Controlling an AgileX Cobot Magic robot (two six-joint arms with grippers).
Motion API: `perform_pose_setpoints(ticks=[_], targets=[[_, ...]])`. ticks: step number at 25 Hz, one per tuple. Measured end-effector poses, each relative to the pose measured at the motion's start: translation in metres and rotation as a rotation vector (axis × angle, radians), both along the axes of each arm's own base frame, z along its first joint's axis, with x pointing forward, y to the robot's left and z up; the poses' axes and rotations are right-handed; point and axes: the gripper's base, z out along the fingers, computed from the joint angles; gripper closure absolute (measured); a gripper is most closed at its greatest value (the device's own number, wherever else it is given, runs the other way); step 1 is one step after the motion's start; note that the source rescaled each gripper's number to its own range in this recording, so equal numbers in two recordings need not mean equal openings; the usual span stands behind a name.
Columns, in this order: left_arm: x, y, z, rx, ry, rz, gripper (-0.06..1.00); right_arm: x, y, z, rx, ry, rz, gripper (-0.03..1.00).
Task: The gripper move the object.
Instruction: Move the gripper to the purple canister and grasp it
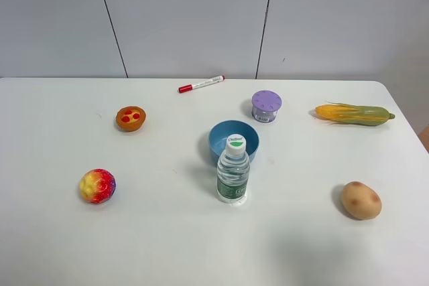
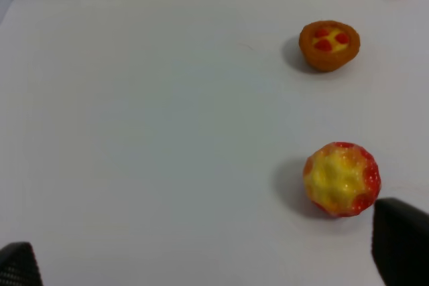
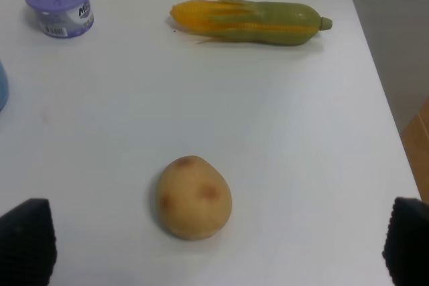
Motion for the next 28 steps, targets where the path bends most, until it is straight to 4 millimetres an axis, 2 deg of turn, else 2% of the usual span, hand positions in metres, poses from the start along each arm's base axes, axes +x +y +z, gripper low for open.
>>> perform_pose_setpoints(ticks=[11, 15, 18, 21, 28], targets=[[0.0, 0.0, 0.0, 0.0, 0.0, 0.0, -0.06, 0.0, 0.0, 0.0, 0.001, 0.0, 0.0, -0.03], [0.006, -0.002, 0.005, -0.025, 0.027, -0.017, -0.06, 0.0, 0.0, 0.0, 0.001, 0.0, 0.0, -0.03], [0.016, -0.004, 0.03, -0.057, 0.0, -0.031, -0.06, 0.0, 0.0, 0.0, 0.001, 0.0, 0.0, -0.03], [0.034, -0.005, 0.056, -0.093, 0.016, -0.032, -0.06, 0.0, 0.0, 0.0, 0.001, 0.0, 0.0, -0.03], [0.101, -0.004, 0.109, -0.103, 0.106, -0.028, -0.06, 0.0, 0.0, 0.0, 0.001, 0.0, 0.0, -0.03]])
